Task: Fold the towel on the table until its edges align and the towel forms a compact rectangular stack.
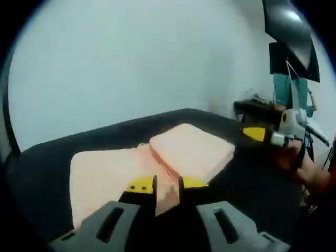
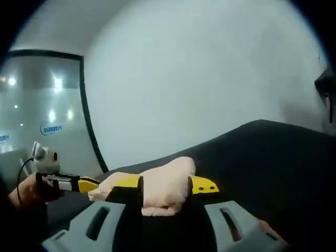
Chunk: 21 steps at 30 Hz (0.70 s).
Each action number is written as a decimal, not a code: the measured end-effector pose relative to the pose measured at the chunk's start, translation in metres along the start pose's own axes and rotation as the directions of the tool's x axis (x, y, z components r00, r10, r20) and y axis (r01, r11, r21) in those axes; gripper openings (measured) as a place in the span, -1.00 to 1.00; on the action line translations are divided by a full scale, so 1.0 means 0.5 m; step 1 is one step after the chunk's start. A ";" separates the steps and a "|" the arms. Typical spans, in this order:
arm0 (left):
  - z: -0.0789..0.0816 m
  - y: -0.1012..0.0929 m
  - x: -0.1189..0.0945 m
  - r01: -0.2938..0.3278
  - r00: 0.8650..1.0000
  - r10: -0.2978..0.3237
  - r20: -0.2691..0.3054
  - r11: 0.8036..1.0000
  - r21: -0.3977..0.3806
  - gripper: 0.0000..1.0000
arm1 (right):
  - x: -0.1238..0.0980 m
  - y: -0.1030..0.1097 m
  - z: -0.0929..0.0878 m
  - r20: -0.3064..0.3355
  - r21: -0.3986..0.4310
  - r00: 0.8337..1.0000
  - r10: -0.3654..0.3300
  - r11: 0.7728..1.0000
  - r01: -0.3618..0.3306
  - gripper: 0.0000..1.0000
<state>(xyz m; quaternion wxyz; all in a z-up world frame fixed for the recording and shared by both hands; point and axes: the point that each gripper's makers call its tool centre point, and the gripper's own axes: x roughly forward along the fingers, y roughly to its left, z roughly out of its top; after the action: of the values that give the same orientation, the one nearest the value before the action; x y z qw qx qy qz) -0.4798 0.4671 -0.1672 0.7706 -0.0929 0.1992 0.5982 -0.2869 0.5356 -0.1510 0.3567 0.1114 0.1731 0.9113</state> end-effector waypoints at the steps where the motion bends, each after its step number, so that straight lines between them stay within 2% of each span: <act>1: -0.023 -0.010 0.016 0.007 0.997 -0.002 -0.075 0.997 0.075 -0.52 | 0.001 0.000 -0.003 -0.007 -0.004 1.000 0.001 1.000 -0.001 -0.38; 2: -0.034 -0.003 0.030 -0.016 0.995 0.030 -0.098 0.991 0.136 -0.50 | 0.002 -0.001 -0.004 -0.009 -0.005 1.000 0.001 1.000 -0.001 -0.38; 3: -0.041 -0.006 0.045 -0.017 0.995 0.035 -0.094 0.984 0.180 -0.50 | 0.001 -0.001 -0.004 -0.009 -0.007 1.000 0.002 1.000 -0.002 -0.38; 4: -0.050 -0.016 0.056 0.002 0.995 0.016 -0.103 0.985 0.173 -0.49 | -0.010 0.004 -0.004 -0.006 -0.007 1.000 0.002 1.000 -0.002 -0.38; 5: -0.043 -0.011 0.070 0.009 0.995 0.007 -0.097 0.987 0.163 -0.49 | -0.013 0.003 -0.003 -0.003 -0.002 1.000 0.000 1.000 0.000 -0.38; 6: -0.032 -0.014 0.081 0.010 0.998 -0.002 -0.055 0.990 0.144 -0.50 | -0.019 0.005 -0.002 0.000 0.003 1.000 -0.003 1.000 0.003 -0.38; 7: -0.031 -0.026 0.078 0.010 1.000 -0.006 -0.024 0.987 0.159 -0.54 | -0.020 0.004 -0.002 0.000 0.007 1.000 -0.006 1.000 0.006 -0.38; 8: -0.032 -0.026 0.080 0.007 1.000 -0.003 -0.024 0.983 0.184 -0.64 | -0.015 0.000 -0.003 -0.003 0.010 1.000 -0.008 1.000 0.008 -0.39; 9: -0.039 -0.040 0.076 0.020 0.999 -0.009 -0.046 0.973 0.232 -0.79 | -0.014 -0.001 -0.004 -0.006 0.012 1.000 -0.009 1.000 0.009 -0.42; 10: -0.050 -0.041 0.073 0.041 0.996 -0.019 -0.082 0.958 0.284 -0.83 | -0.012 -0.003 -0.004 -0.008 0.012 1.000 -0.009 1.000 0.010 -0.45; 11: -0.048 -0.027 0.071 0.043 0.995 -0.015 -0.094 0.953 0.300 -0.84 | -0.011 -0.004 -0.005 -0.011 0.009 1.000 -0.010 1.000 0.010 -0.45; 13: -0.034 -0.037 0.055 0.092 0.995 -0.068 -0.078 0.929 0.359 -0.86 | -0.005 -0.006 -0.008 -0.020 0.008 1.000 -0.008 1.000 0.009 -0.45; 15: -0.039 -0.033 0.043 0.108 0.993 -0.077 -0.093 0.905 0.411 -0.86 | -0.001 -0.004 -0.014 -0.027 0.000 1.000 -0.010 1.000 0.009 -0.45; 16: -0.041 -0.029 0.038 0.106 0.993 -0.072 -0.095 0.898 0.427 -0.85 | 0.000 -0.004 -0.015 -0.028 -0.003 1.000 -0.009 1.000 0.009 -0.45; 17: -0.043 -0.052 0.024 0.113 0.992 -0.078 -0.097 0.895 0.432 -0.84 | 0.001 -0.004 -0.015 -0.030 -0.007 1.000 -0.010 1.000 0.010 -0.45; 19: -0.067 -0.114 0.015 0.234 0.972 -0.191 -0.140 0.869 0.437 -0.75 | 0.001 -0.008 -0.016 -0.032 -0.014 0.999 -0.016 1.000 0.015 -0.45; 20: -0.080 -0.122 0.007 0.270 0.961 -0.215 -0.173 0.863 0.427 -0.66 | 0.000 -0.010 -0.014 -0.027 -0.009 0.999 -0.020 1.000 0.020 -0.45; 21: -0.079 -0.102 0.003 0.250 0.966 -0.194 -0.168 0.866 0.434 -0.65 | -0.002 -0.017 -0.009 -0.016 0.010 0.999 -0.029 1.000 0.029 -0.45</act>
<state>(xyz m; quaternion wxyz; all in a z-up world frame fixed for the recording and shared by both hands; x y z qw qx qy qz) -0.4384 0.4398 -0.2085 0.8215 0.0308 0.3661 0.4361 -0.2827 0.5396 -0.1585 0.3679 0.1032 0.1821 0.9060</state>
